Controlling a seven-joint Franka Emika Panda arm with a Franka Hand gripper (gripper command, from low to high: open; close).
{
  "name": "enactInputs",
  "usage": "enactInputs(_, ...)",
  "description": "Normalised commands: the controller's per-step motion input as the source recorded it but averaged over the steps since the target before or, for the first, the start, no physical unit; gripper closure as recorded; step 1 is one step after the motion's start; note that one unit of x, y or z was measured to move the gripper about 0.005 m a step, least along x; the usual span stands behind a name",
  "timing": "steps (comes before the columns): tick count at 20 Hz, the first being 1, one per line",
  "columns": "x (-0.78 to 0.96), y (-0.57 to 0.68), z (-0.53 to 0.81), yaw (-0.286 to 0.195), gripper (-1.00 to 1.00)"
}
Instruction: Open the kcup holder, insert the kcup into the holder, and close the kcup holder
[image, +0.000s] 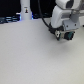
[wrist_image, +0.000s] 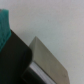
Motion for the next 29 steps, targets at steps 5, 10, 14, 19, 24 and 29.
enactInputs(5,-0.91,0.52,0.0,0.024,-1.0)
enactInputs(10,-0.9,0.55,0.0,0.018,-1.0)
enactInputs(14,-0.83,0.55,0.02,0.022,-1.0)
enactInputs(19,-0.01,0.44,0.71,0.041,-1.0)
enactInputs(24,0.27,0.14,0.92,0.005,-1.0)
enactInputs(29,0.06,0.01,0.06,-0.009,-1.0)
